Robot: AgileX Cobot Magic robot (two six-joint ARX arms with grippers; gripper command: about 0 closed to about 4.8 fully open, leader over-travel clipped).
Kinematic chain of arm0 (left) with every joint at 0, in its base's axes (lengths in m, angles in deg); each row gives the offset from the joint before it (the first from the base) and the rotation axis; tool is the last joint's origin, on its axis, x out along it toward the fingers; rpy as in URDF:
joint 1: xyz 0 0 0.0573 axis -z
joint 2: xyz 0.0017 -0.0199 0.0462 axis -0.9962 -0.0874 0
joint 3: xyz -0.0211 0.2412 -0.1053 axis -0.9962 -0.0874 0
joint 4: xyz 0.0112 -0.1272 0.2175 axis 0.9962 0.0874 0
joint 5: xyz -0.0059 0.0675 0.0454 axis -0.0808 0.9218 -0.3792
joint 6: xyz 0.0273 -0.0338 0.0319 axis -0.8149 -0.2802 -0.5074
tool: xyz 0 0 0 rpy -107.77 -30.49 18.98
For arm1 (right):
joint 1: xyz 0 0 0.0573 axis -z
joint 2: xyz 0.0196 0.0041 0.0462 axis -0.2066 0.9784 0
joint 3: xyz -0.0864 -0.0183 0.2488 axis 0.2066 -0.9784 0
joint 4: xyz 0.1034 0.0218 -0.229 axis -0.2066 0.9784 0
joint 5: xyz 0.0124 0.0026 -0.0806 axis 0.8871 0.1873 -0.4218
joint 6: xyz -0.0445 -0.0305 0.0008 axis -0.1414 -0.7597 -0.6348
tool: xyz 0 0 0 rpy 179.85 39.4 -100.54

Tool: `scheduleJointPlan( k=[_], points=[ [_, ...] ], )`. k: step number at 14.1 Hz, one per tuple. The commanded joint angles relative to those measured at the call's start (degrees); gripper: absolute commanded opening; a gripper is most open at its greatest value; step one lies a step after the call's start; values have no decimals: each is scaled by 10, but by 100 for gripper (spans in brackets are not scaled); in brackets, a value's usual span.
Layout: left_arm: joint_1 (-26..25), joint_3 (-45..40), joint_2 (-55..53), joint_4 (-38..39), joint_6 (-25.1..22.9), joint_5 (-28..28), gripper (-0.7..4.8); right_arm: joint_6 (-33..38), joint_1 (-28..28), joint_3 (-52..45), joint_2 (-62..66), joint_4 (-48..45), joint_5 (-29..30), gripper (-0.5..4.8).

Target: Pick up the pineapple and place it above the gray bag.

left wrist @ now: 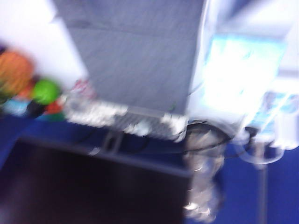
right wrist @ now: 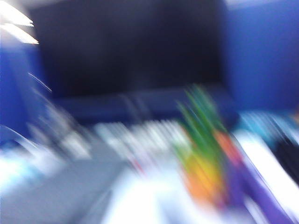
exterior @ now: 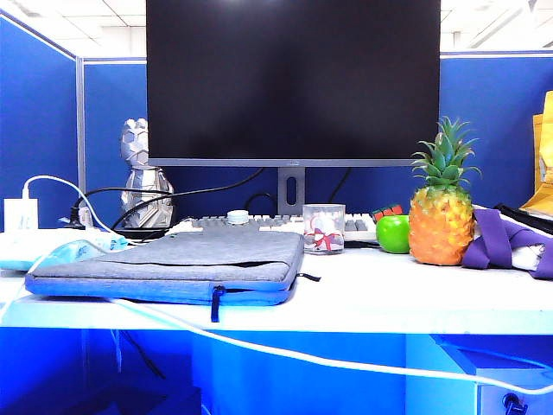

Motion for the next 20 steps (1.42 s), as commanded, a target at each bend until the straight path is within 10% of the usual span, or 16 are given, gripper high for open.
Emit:
scheduleJointPlan(
  k=[1,7,13,20],
  points=[
    [0,73,-49,-30,14,-8,479,38,1,30,17,-90,16,479],
    [1,341,-434,-12,-22,-194,479,-68,5,306,442,-75,102,479],
    [3,397,-531,-24,-115,-124,479,-92,122,554,729,-62,150,479],
    [3,397,-534,-8,-110,-117,479,-34,193,656,909,-36,309,479]
  ],
)
